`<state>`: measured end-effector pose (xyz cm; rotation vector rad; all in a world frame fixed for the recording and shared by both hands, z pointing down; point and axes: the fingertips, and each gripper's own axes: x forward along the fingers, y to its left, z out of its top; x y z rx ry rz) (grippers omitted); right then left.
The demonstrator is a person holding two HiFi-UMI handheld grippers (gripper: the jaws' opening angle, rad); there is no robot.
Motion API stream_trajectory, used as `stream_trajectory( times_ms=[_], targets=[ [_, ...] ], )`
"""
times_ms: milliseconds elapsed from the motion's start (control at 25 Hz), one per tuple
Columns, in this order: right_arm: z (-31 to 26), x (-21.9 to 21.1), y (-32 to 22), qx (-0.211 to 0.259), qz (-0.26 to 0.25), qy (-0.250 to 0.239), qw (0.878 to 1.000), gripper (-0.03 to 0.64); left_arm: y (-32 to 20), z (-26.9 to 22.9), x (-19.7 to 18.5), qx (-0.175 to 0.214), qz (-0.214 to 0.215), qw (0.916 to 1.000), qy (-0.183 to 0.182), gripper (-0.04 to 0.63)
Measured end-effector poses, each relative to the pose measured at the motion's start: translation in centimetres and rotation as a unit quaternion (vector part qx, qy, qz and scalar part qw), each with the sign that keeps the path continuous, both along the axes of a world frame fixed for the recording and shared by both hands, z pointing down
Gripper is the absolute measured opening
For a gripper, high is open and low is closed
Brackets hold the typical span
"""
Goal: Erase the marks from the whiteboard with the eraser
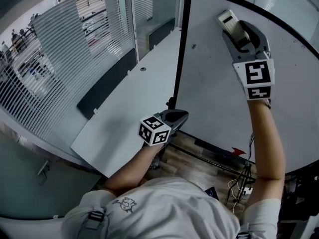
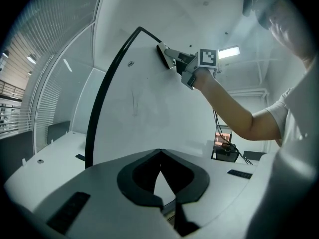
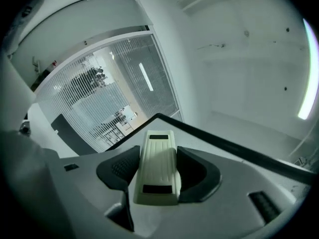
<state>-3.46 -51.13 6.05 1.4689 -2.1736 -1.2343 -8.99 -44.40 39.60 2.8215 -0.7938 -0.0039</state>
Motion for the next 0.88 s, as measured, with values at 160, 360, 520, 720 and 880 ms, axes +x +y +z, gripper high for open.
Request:
stream_trajectory(
  times_ms=[160,360,520,720,880],
  targets=[
    [5.3,-2.6,-1.1,-0.036,-0.018,0.032,0.999,0.236,0.0,0.7,-0.2,-0.006,-0.003,1.0,-0.001,0.008],
    [11.5,-6.0,-2.6,-0.085,-0.037,0.066,0.994,0.236,0.0,1.8,-0.5,-0.019,-0.008,0.9998,-0.002,0.008],
    [15.9,-7.8,-3.4,-0.119,-0.051,0.082,0.988,0.236,0.1,2.3,-1.0,-0.024,-0.016,0.9996,-0.006,0.008],
    [20.7,-8.0,-3.4,-0.163,-0.059,0.081,0.982,0.236,0.5,3.0,-1.8,-0.033,-0.025,0.9991,-0.011,0.008],
    [25.1,-6.9,-3.2,-0.205,-0.058,0.07,0.975,0.236,0.8,4.1,-1.6,-0.044,-0.027,0.9985,-0.017,0.008]
  ],
)
